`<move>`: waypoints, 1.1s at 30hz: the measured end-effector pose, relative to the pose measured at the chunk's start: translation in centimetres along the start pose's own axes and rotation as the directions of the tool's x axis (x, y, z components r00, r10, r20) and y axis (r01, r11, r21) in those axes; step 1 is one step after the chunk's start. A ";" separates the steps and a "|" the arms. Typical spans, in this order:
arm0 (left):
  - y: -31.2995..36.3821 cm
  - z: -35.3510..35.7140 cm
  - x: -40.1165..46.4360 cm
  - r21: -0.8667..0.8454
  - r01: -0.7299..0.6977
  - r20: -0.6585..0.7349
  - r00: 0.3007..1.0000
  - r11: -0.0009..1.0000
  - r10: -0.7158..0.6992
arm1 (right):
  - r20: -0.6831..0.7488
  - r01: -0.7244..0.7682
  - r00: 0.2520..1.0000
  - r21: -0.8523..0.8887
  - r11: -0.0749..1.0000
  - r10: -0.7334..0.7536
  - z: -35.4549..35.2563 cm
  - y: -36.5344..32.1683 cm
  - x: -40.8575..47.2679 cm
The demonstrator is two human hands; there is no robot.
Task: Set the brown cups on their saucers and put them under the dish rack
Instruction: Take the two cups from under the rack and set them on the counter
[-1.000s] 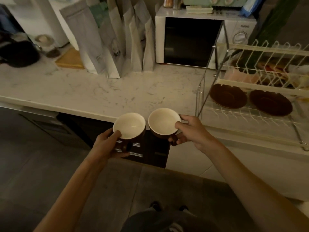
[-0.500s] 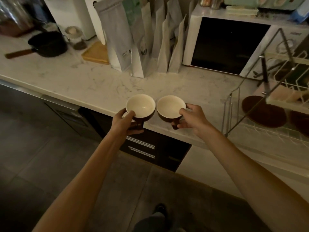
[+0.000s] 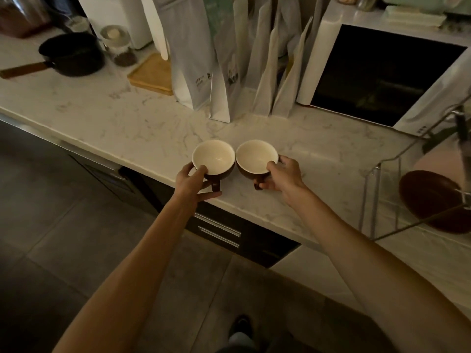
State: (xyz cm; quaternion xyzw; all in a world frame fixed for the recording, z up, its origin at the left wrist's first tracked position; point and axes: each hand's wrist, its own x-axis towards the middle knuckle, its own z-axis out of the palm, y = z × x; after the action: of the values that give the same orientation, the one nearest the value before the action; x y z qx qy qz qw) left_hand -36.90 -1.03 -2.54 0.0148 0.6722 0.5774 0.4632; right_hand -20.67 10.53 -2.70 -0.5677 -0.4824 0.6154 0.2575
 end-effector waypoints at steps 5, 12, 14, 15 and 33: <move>0.6 -0.3 1.4 -0.013 0.009 -0.022 1.000 1.000 -0.010 | 0.009 -0.003 1.000 0.003 1.000 0.003 1.5 -0.1 1.8; 1.5 -0.2 3.0 -0.015 0.015 -0.035 0.999 1.000 -0.016 | -0.002 -0.020 1.000 0.021 1.000 0.020 2.7 0.1 3.7; 1.6 -0.2 3.4 -0.012 0.025 -0.037 0.999 1.000 -0.025 | -0.005 -0.024 1.000 0.028 0.999 0.025 2.9 0.1 4.0; 1.6 -0.2 3.6 -0.010 0.030 -0.038 0.999 0.999 -0.031 | -0.005 -0.026 1.000 0.032 0.999 0.026 2.9 0.2 4.1; 1.6 0.0 4.0 0.041 0.007 -0.085 0.996 0.999 -0.004 | 0.048 -0.055 0.997 -0.056 0.997 0.058 2.8 -0.2 4.7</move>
State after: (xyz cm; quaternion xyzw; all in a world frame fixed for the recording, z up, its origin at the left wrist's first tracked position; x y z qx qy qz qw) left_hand -39.98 1.71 -3.72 -0.0020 0.7030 0.5623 0.4355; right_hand -24.47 13.84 -4.94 -0.5726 -0.4890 0.6228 0.2125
